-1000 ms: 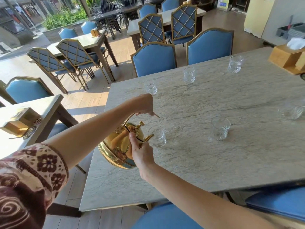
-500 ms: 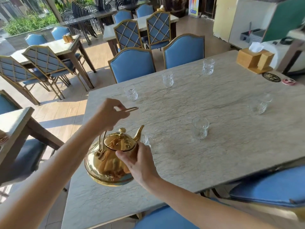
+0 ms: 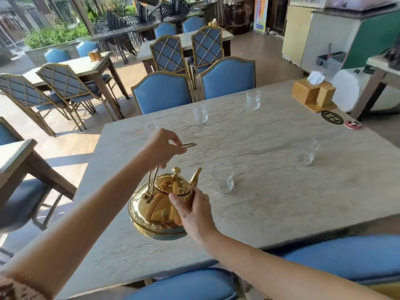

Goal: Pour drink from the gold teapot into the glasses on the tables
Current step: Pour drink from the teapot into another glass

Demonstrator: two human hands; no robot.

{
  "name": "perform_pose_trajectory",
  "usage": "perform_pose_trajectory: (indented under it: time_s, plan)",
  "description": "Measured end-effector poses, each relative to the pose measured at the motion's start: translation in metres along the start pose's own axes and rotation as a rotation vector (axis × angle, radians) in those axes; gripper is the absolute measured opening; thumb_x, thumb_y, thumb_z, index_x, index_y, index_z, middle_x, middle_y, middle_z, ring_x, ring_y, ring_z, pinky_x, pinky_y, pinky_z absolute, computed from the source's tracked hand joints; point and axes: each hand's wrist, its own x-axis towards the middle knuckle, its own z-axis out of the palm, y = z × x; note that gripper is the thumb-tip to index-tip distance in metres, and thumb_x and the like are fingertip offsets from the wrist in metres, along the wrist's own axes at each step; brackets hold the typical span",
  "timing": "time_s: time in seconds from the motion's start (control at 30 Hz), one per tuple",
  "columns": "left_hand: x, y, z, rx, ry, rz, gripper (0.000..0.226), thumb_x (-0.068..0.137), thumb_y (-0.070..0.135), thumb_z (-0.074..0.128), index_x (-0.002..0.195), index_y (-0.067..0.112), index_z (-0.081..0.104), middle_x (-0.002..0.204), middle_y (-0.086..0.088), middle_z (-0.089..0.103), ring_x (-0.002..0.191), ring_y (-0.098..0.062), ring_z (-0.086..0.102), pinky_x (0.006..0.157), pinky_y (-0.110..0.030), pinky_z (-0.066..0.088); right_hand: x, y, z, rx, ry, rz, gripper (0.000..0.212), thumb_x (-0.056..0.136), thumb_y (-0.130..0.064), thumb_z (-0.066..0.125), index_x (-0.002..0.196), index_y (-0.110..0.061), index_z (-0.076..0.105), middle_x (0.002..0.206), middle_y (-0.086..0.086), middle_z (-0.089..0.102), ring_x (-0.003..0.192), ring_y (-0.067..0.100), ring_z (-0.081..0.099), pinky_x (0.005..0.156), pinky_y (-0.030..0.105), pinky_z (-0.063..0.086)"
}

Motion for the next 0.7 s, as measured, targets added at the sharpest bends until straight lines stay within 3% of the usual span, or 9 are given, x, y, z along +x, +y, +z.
perform_pose_trajectory:
  time_s: [0.07,0.17,0.3,0.37,0.43,0.5,0.57,0.63,0.7]
  plan:
    - [0.006,0.016,0.016,0.026,-0.008,-0.031,0.022,0.086,0.016,0.070,0.099,-0.001,0.067,0.060,-0.005,0.043,0.038,-0.013,0.037,0.029,-0.018,0.032,0.004,0.009,-0.014,0.030,0.005,0.024,0.130,0.052,-0.105,0.036,0.141,-0.010,0.045,0.132,0.011,0.054,0.127,0.028,0.054,0.107,0.043,0.051]
    - [0.014,0.033,0.035,0.052,-0.029,-0.066,0.022,0.086,0.013,0.070,0.099,-0.004,0.067,0.057,-0.005,0.042,0.033,-0.010,0.038,0.027,-0.015,0.030,0.011,0.021,-0.032,0.019,-0.032,0.083,0.140,0.046,-0.108,0.029,0.138,-0.004,0.046,0.129,0.019,0.057,0.123,0.034,0.058,0.103,0.048,0.054]
    - [0.022,0.049,0.051,0.093,-0.059,-0.131,0.022,0.085,0.009,0.070,0.099,-0.008,0.068,0.055,-0.005,0.043,0.038,-0.013,0.037,0.027,-0.015,0.030,0.009,0.016,-0.059,-0.025,-0.101,0.108,0.094,0.083,-0.080,0.044,0.136,-0.002,0.048,0.131,0.017,0.050,0.126,0.031,0.053,0.109,0.042,0.048]
    - [0.029,0.055,0.056,0.131,-0.063,-0.162,0.021,0.085,0.009,0.071,0.098,-0.007,0.069,0.057,-0.005,0.046,0.038,-0.011,0.039,0.027,-0.014,0.030,0.014,0.020,-0.064,-0.030,-0.118,0.153,0.086,0.089,-0.074,0.043,0.137,-0.002,0.046,0.133,0.017,0.048,0.126,0.031,0.053,0.108,0.041,0.048]
    - [0.036,0.060,0.060,0.176,-0.070,-0.175,0.020,0.084,0.011,0.071,0.097,-0.005,0.070,0.058,-0.005,0.049,0.037,-0.010,0.041,0.028,-0.014,0.031,0.015,0.016,-0.066,-0.009,-0.117,0.172,0.098,0.081,-0.084,0.040,0.136,-0.003,0.047,0.131,0.016,0.050,0.123,0.031,0.055,0.105,0.043,0.051]
    - [0.043,0.064,0.064,0.223,-0.085,-0.169,0.020,0.084,0.013,0.071,0.096,-0.003,0.070,0.059,-0.005,0.050,0.041,-0.013,0.043,0.029,-0.015,0.032,0.018,0.012,-0.061,0.059,-0.064,0.195,0.132,0.050,-0.106,0.027,0.130,-0.004,0.052,0.127,0.016,0.056,0.117,0.032,0.061,0.099,0.045,0.056]
    - [0.049,0.067,0.066,0.258,-0.101,-0.163,0.021,0.084,0.014,0.072,0.095,-0.003,0.070,0.059,-0.005,0.052,0.043,-0.015,0.044,0.034,-0.016,0.034,0.026,0.020,-0.052,0.092,-0.036,0.214,0.151,0.027,-0.112,0.016,0.126,-0.005,0.055,0.123,0.016,0.061,0.113,0.032,0.064,0.096,0.046,0.058]
    - [0.056,0.071,0.067,0.283,-0.115,-0.152,0.022,0.083,0.014,0.072,0.095,-0.005,0.071,0.058,-0.006,0.053,0.040,-0.014,0.045,0.037,-0.016,0.034,0.029,0.019,-0.052,0.128,-0.046,0.240,0.152,0.027,-0.112,0.015,0.128,-0.005,0.055,0.124,0.017,0.062,0.115,0.033,0.063,0.099,0.047,0.056]
    - [0.062,0.076,0.069,0.303,-0.128,-0.144,0.021,0.083,0.012,0.072,0.094,-0.006,0.071,0.056,-0.006,0.052,0.030,-0.008,0.043,0.034,-0.014,0.034,0.025,0.006,-0.065,0.167,-0.056,0.248,0.136,0.047,-0.107,0.026,0.129,-0.002,0.054,0.127,0.019,0.061,0.119,0.033,0.061,0.103,0.046,0.053]
